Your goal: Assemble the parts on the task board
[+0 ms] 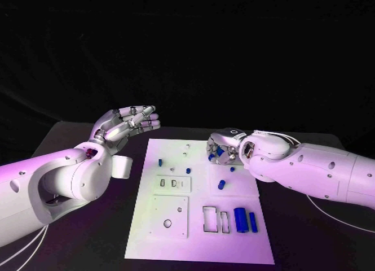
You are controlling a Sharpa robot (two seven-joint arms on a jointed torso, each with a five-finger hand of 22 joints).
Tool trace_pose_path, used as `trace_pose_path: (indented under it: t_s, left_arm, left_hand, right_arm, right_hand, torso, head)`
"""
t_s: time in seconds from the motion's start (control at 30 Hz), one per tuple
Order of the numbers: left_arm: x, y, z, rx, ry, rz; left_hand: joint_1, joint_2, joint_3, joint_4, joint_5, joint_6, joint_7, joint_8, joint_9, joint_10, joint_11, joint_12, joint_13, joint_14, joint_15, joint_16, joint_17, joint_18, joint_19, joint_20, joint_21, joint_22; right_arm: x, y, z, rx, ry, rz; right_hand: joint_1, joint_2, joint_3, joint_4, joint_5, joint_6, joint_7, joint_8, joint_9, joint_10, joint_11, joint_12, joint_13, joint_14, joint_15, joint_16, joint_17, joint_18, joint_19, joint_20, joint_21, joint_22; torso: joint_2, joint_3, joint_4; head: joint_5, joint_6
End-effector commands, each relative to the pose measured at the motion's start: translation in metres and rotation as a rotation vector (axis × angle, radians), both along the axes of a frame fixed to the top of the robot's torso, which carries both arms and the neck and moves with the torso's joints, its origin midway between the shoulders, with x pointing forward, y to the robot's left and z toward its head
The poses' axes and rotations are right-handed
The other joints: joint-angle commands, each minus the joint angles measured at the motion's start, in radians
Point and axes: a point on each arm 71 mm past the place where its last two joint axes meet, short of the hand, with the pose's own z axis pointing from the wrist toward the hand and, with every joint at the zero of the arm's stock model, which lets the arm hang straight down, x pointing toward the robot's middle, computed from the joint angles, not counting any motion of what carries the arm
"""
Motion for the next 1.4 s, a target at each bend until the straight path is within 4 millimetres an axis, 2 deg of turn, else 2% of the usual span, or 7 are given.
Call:
trace_pose_path:
  t_s: [0.03, 0.33, 0.53, 0.77, 0.93, 1.1, 1.4]
  left_arm:
    - [0.0, -0.001, 0.001, -0.009, 0.001, -0.017]
    - [0.001, 0.001, 0.001, -0.007, 0.001, -0.011]
    - [0.002, 0.001, 0.001, -0.007, 0.001, -0.011]
    - [0.002, 0.0, 0.002, -0.008, 0.001, -0.015]
    - [0.002, -0.001, 0.002, -0.009, 0.001, -0.018]
    - [0.002, -0.002, 0.003, -0.009, 0.0, -0.02]
    - [0.003, -0.003, 0.004, -0.01, 0.0, -0.024]
  left_hand:
    - [0.001, -0.001, 0.001, 0.005, 0.0, -0.004, 0.025, -0.003, -0.001, 0.006, 0.003, -0.006, 0.0, 0.004, 0.002, 0.002, 0.001, 0.006, 0.007, -0.003, 0.007, -0.001]
    - [0.002, -0.001, 0.001, 0.005, -0.001, -0.004, 0.025, -0.004, -0.002, 0.005, 0.004, -0.007, 0.0, 0.004, 0.002, 0.002, 0.002, 0.006, 0.007, -0.003, 0.007, -0.002]
    - [0.002, -0.001, 0.001, 0.005, -0.001, -0.004, 0.025, -0.004, -0.002, 0.005, 0.004, -0.007, 0.0, 0.004, 0.002, 0.002, 0.002, 0.006, 0.007, -0.003, 0.007, -0.002]
    - [0.002, -0.001, 0.001, 0.006, -0.001, -0.005, 0.025, -0.004, -0.002, 0.005, 0.004, -0.008, 0.0, 0.004, 0.002, 0.001, 0.002, 0.006, 0.007, -0.003, 0.007, -0.002]
    - [0.002, -0.001, 0.001, 0.006, -0.001, -0.005, 0.025, -0.004, -0.002, 0.005, 0.004, -0.008, 0.0, 0.004, 0.002, 0.001, 0.002, 0.006, 0.007, -0.003, 0.007, -0.002]
    - [0.002, -0.001, 0.001, 0.006, -0.001, -0.005, 0.025, -0.004, -0.002, 0.005, 0.004, -0.008, 0.0, 0.004, 0.002, 0.001, 0.002, 0.006, 0.007, -0.003, 0.007, -0.002]
    - [0.002, -0.001, 0.001, 0.006, -0.001, -0.005, 0.025, -0.004, -0.002, 0.005, 0.004, -0.008, 0.0, 0.004, 0.002, 0.001, 0.002, 0.006, 0.007, -0.003, 0.007, -0.002]
  right_arm:
    - [-0.001, 0.001, 0.008, 0.057, -0.078, -0.027]
    - [0.001, 0.013, 0.025, 0.119, -0.16, -0.041]
    - [0.009, 0.026, 0.029, 0.135, -0.181, -0.045]
    - [0.017, 0.041, 0.029, 0.142, -0.183, -0.039]
    - [0.02, 0.051, 0.026, 0.137, -0.167, -0.03]
    - [0.022, 0.055, 0.023, 0.132, -0.159, -0.032]
    - [0.025, 0.059, 0.02, 0.12, -0.141, -0.03]
  right_hand:
    - [0.021, 0.013, 0.007, -0.002, -0.005, 0.003, 0.001, 0.004, 0.042, 0.01, -0.006, -0.001, 0.006, 0.057, -0.005, 0.004, 0.0, -0.007, 0.0, -0.006, 0.005, 0.004]
    - [0.024, 0.009, 0.015, -0.003, -0.006, 0.0, 0.002, 0.006, 0.05, 0.01, -0.005, -0.005, 0.007, 0.057, -0.005, 0.007, 0.004, -0.008, 0.0, -0.006, 0.01, 0.011]
    - [0.024, 0.007, 0.018, -0.003, -0.007, -0.002, 0.003, 0.007, 0.053, 0.009, -0.004, -0.006, 0.007, 0.057, -0.004, 0.008, 0.004, -0.008, 0.0, -0.005, 0.012, 0.014]
    - [0.024, 0.003, 0.024, -0.003, -0.007, -0.009, 0.004, 0.005, 0.058, 0.006, -0.002, -0.009, 0.007, 0.058, -0.003, 0.01, 0.005, -0.008, -0.001, -0.005, 0.014, 0.017]
    - [0.023, 0.001, 0.028, -0.002, -0.006, -0.013, 0.005, 0.004, 0.06, 0.003, -0.001, -0.011, 0.007, 0.058, -0.002, 0.011, 0.005, -0.008, -0.003, -0.004, 0.015, 0.018]
    - [0.023, 0.0, 0.03, -0.002, -0.006, -0.015, 0.006, 0.004, 0.061, 0.001, 0.0, -0.011, 0.006, 0.057, -0.002, 0.011, 0.004, -0.008, -0.004, -0.004, 0.014, 0.016]
    - [0.02, -0.003, 0.033, -0.001, -0.006, -0.019, 0.007, 0.003, 0.064, -0.003, 0.001, -0.012, 0.006, 0.057, 0.0, 0.012, 0.004, -0.008, -0.006, -0.002, 0.014, 0.017]
  torso:
    - [0.0, -0.0004, -0.0001]
    - [0.005, -0.0017, 0.0011]
    - [0.008, -0.002, 0.0052]
    - [0.012, -0.0047, 0.0092]
    - [0.014, -0.0045, 0.0113]
    - [0.017, -0.0072, 0.0152]
    - [0.019, -0.0087, 0.0156]
  head:
    - [-0.001, 0.004]
    - [-0.005, 0.013]
    - [-0.007, 0.016]
    - [-0.008, 0.017]
    - [-0.006, 0.017]
    - [-0.006, 0.017]
    - [-0.003, 0.016]
